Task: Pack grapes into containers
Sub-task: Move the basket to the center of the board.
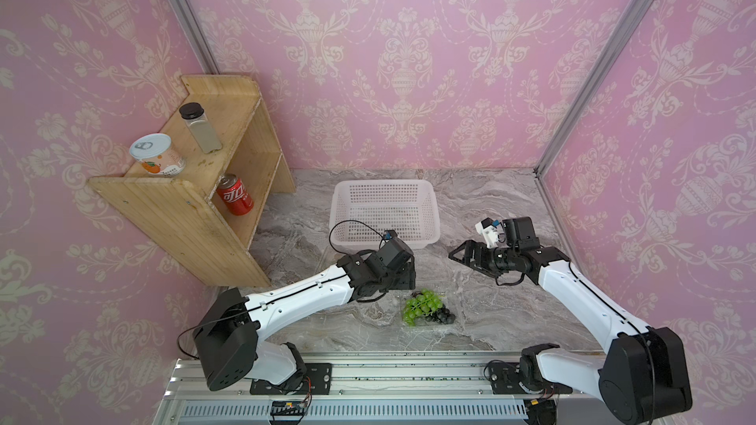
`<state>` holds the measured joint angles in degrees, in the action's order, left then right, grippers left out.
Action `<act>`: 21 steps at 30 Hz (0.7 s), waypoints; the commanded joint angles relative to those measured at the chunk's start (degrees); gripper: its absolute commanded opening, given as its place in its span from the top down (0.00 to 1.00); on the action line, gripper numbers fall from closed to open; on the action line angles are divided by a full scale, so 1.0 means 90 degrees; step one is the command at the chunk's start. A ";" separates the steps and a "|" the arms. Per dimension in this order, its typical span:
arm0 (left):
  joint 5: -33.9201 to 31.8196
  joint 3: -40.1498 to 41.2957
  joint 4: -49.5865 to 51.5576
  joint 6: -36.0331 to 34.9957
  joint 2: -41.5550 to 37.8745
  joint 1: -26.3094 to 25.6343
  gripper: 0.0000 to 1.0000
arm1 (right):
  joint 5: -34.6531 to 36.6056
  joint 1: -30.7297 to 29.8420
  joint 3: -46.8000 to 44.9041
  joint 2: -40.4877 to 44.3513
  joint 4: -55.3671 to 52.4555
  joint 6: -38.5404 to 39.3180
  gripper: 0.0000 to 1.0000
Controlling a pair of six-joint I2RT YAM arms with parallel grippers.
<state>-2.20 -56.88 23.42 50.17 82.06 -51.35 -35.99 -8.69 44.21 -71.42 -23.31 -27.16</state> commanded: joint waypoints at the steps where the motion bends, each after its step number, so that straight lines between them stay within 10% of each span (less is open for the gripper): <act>1: 0.0172 0.0138 -0.0964 0.0405 0.0266 0.0473 0.27 | -0.0458 0.0038 0.0217 -0.0556 0.0760 -0.0247 0.01; 21: 0.1243 -0.1407 -0.1343 -0.0157 0.2411 0.1854 0.28 | -0.0368 0.0038 0.1357 -0.1801 0.1061 -0.0326 0.05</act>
<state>7.42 -66.85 11.42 51.27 102.13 -35.81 -39.64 -8.71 55.18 -87.50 -12.71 -30.94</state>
